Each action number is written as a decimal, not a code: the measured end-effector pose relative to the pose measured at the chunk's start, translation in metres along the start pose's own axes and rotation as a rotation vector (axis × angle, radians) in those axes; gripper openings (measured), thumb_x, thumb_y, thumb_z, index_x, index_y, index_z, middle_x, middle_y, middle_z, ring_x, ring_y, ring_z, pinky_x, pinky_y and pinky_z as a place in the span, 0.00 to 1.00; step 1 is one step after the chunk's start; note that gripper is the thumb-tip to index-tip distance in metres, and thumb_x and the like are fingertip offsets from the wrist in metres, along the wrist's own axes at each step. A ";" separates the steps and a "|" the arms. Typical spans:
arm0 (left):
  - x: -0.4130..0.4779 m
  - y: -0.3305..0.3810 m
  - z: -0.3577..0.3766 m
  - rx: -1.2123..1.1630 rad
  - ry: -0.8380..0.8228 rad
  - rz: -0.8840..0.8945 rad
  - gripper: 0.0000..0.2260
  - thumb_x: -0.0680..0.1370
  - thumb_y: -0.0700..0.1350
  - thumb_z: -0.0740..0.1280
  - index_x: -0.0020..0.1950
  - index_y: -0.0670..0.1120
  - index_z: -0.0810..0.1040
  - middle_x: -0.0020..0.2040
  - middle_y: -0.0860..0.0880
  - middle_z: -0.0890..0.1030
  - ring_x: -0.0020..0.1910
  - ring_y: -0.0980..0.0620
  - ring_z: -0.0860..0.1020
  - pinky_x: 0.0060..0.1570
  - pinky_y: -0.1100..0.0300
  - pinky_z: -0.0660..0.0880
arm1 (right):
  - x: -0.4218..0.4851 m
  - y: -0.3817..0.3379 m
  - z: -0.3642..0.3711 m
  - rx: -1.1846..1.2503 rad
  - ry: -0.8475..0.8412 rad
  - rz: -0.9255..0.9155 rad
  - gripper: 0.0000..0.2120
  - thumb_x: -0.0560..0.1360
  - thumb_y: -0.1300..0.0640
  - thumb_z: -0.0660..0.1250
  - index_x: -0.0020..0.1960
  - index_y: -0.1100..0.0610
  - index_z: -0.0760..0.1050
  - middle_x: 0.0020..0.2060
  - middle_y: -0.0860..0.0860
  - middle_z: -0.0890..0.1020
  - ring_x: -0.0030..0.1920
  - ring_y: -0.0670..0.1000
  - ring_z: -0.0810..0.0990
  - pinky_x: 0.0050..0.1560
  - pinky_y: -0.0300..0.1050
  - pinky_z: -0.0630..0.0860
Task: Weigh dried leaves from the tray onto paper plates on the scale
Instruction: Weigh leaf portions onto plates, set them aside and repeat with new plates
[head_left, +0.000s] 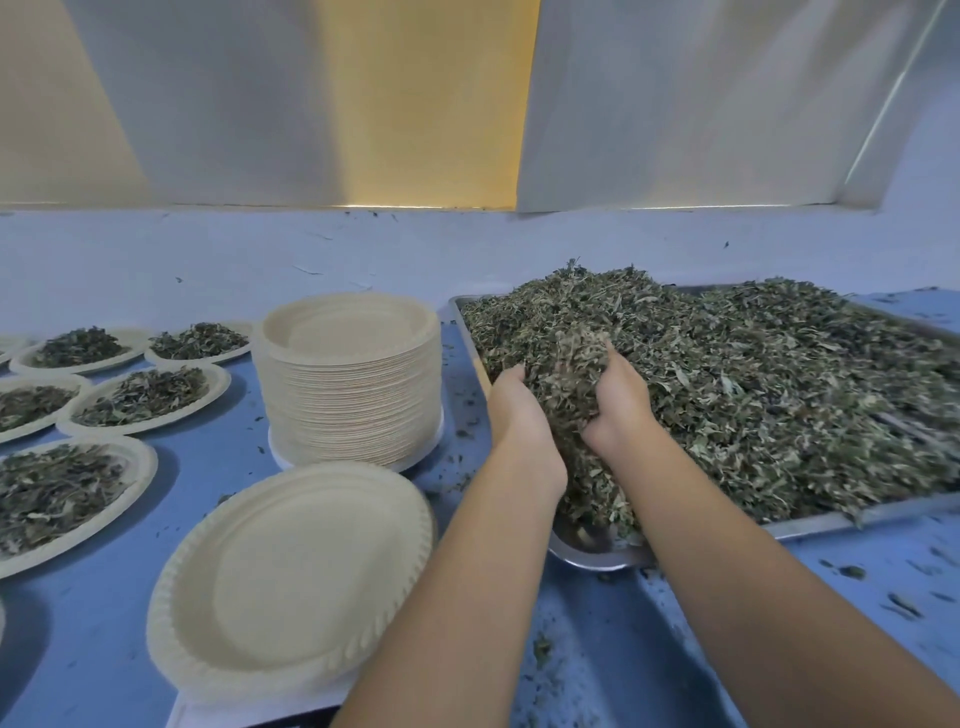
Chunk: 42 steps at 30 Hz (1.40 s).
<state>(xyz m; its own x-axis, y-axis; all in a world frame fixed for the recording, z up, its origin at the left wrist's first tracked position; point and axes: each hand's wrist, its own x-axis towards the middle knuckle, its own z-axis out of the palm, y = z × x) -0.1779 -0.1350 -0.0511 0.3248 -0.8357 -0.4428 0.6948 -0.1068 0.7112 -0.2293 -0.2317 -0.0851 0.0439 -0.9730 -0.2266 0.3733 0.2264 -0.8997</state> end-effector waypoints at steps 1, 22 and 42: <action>0.002 -0.003 0.002 -0.036 -0.006 -0.003 0.23 0.80 0.51 0.58 0.72 0.41 0.66 0.65 0.42 0.72 0.62 0.45 0.72 0.52 0.53 0.71 | -0.001 -0.002 -0.002 0.096 -0.043 0.056 0.19 0.80 0.46 0.61 0.66 0.54 0.72 0.61 0.57 0.77 0.59 0.62 0.77 0.55 0.64 0.76; -0.063 0.061 -0.059 -0.573 -0.147 0.295 0.14 0.83 0.46 0.52 0.51 0.39 0.73 0.37 0.43 0.77 0.36 0.48 0.77 0.35 0.58 0.76 | -0.132 -0.011 0.084 0.461 -0.677 -0.035 0.13 0.81 0.51 0.58 0.54 0.59 0.76 0.37 0.54 0.80 0.34 0.50 0.79 0.35 0.42 0.76; -0.065 0.111 -0.169 -0.066 0.277 0.464 0.19 0.82 0.46 0.50 0.62 0.39 0.76 0.58 0.44 0.80 0.53 0.51 0.76 0.55 0.62 0.69 | -0.155 0.050 0.100 -0.820 -0.913 -0.690 0.06 0.80 0.54 0.62 0.44 0.46 0.74 0.39 0.42 0.79 0.42 0.42 0.76 0.48 0.40 0.72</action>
<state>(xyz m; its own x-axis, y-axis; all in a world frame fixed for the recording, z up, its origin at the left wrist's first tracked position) -0.0130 -0.0016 -0.0356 0.7577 -0.6131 -0.2236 0.4741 0.2817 0.8342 -0.1247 -0.0736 -0.0581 0.7718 -0.5120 0.3772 -0.0589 -0.6481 -0.7592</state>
